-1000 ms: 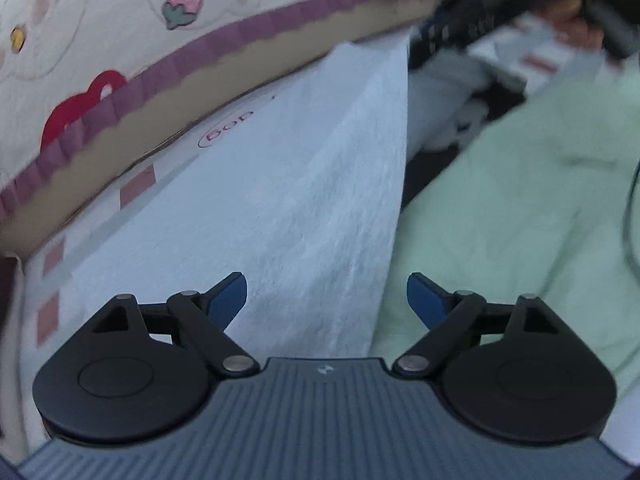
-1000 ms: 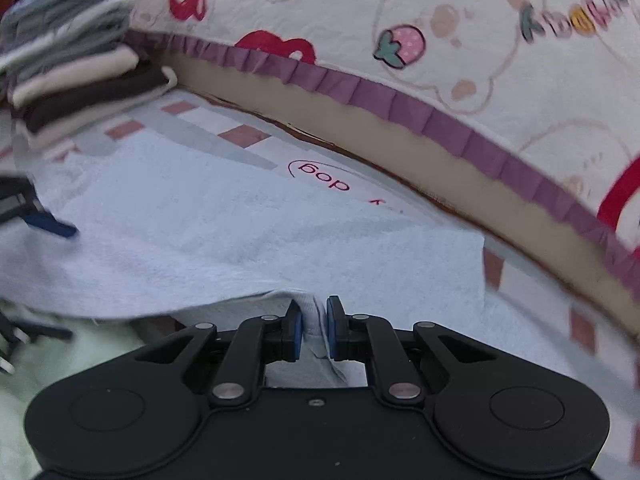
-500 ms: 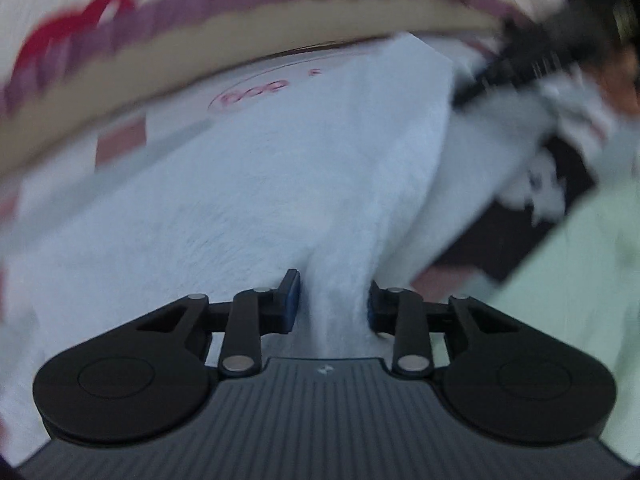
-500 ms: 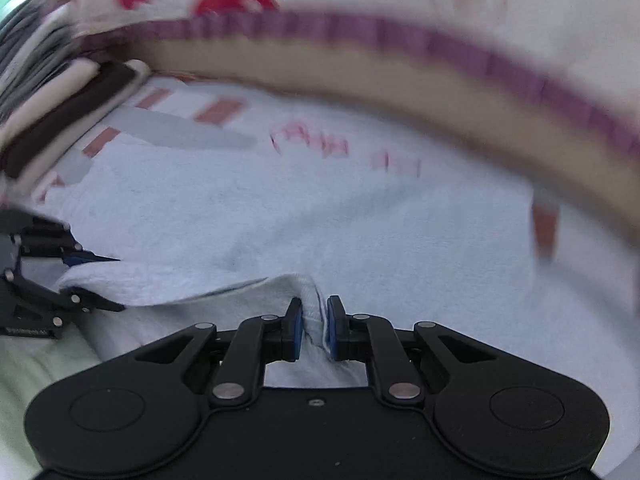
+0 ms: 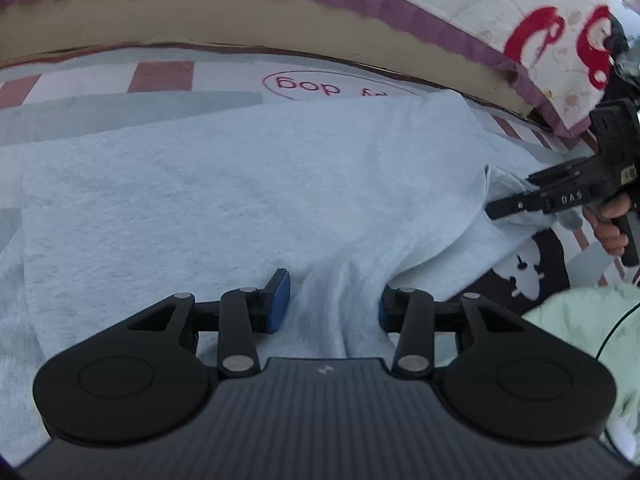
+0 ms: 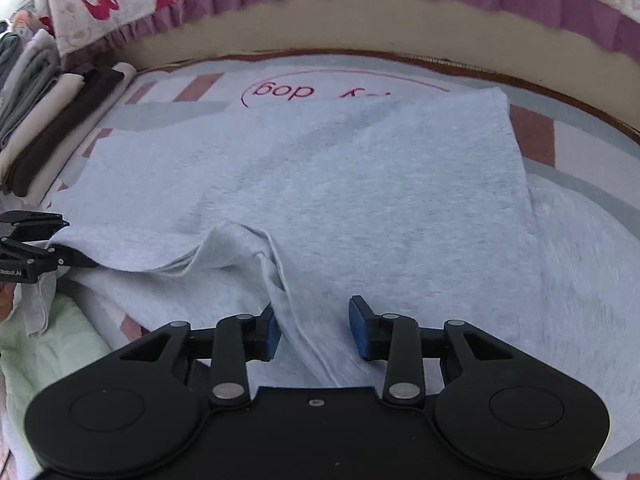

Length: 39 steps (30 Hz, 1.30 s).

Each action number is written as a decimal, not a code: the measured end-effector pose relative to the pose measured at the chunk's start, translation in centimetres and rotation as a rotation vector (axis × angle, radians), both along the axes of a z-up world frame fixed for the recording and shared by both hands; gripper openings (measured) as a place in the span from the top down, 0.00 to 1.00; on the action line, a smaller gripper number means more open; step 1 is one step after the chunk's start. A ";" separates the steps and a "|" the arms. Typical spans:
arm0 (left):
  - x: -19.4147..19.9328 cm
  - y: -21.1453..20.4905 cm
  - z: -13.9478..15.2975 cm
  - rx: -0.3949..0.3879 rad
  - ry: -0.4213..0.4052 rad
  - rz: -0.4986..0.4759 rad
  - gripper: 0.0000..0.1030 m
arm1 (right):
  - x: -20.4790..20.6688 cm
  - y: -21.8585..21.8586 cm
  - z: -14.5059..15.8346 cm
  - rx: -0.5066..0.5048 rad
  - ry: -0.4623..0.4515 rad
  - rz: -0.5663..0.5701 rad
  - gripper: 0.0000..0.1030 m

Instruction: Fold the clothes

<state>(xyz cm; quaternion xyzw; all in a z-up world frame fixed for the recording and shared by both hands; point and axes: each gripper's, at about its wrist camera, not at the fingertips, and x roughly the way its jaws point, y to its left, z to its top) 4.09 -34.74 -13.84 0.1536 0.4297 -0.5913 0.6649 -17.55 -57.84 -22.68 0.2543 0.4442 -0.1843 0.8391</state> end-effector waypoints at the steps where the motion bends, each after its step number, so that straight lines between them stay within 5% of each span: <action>1: -0.3 0.1 0.0 0.000 -0.019 -0.023 0.59 | -0.2 0.3 0.1 -0.033 -0.003 0.009 0.67; 3: -1.1 0.4 0.2 -0.005 -0.055 -0.068 0.50 | 0.0 0.9 0.2 -0.106 0.018 0.019 0.89; 5: -2.2 0.6 0.3 -0.020 -0.085 -0.111 0.36 | 0.0 1.1 0.8 -0.122 0.002 -0.037 0.91; 9: -4.5 0.3 -0.1 0.018 -0.228 -0.169 0.31 | -0.3 2.5 2.6 -0.232 -0.058 -0.053 0.92; 10: -4.5 0.2 -0.1 0.040 -0.267 -0.148 0.43 | -0.5 2.8 3.1 -0.257 -0.072 -0.056 0.92; 11: -4.3 0.3 -0.1 0.063 -0.303 -0.116 0.80 | -0.6 3.1 3.6 -0.282 -0.086 -0.059 0.92; 13: -2.8 1.1 1.3 0.051 -0.213 -0.001 0.90 | -0.9 4.2 4.3 -0.370 -0.087 -0.045 0.93; 15: -2.4 2.0 2.8 -0.008 -0.196 0.047 0.90 | -0.5 6.1 4.2 -0.544 0.014 0.008 0.91; 16: -2.3 2.4 3.6 -0.040 -0.196 0.063 0.90 | -0.4 7.0 3.6 -0.611 0.068 0.021 0.83; 20: -2.6 2.2 2.9 -0.033 -0.240 0.065 0.91 | -1.8 6.5 1.2 -0.527 0.085 -0.004 0.83; 22: -2.6 2.3 2.5 -0.028 -0.248 0.068 0.92 | -2.6 6.1 0.8 -0.499 0.030 -0.032 0.94; 28: -3.3 3.8 5.4 -0.148 -0.395 0.161 0.93 | -4.0 6.2 6.0 -0.552 -0.174 -0.177 0.95; 34: -4.1 7.3 10.9 -0.264 -0.355 0.310 0.94 | -4.2 10.0 12.8 -0.664 -0.310 -0.207 0.95; 39: -6.1 10.0 17.6 -0.385 -0.506 0.339 0.94 | -5.3 12.9 18.6 -0.685 -0.419 -0.209 0.95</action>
